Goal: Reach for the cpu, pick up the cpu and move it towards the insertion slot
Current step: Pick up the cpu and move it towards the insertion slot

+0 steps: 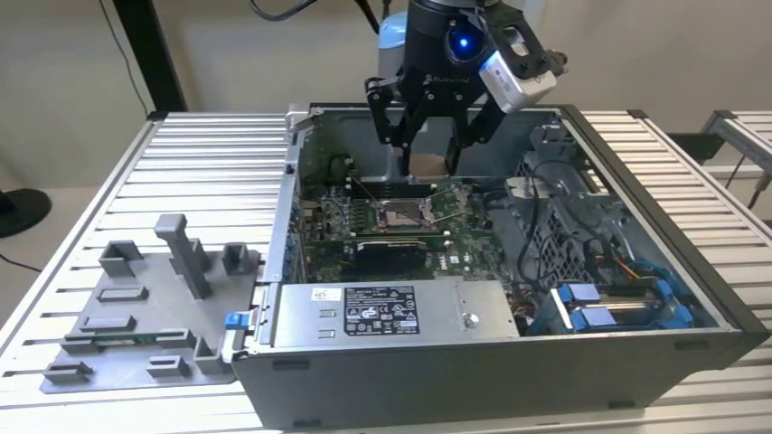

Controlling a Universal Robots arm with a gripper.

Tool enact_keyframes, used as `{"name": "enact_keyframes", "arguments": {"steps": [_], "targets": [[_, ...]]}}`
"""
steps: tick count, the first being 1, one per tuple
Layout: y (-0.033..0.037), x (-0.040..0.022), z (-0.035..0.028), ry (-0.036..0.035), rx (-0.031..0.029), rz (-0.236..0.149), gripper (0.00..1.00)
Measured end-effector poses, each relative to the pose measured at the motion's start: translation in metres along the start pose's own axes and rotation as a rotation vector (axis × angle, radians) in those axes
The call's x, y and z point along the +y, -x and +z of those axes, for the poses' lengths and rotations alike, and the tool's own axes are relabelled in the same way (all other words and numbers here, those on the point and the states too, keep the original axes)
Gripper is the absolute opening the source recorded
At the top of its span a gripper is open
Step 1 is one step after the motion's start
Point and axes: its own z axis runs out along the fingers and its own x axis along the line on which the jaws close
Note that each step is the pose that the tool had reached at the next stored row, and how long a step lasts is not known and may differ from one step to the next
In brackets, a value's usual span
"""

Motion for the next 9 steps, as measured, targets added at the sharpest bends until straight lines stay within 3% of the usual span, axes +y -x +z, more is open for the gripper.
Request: {"name": "enact_keyframes", "arguments": {"steps": [9], "targets": [[0.0005, 0.0193, 0.0011, 0.0000, 0.0000, 0.000, 0.00]]}}
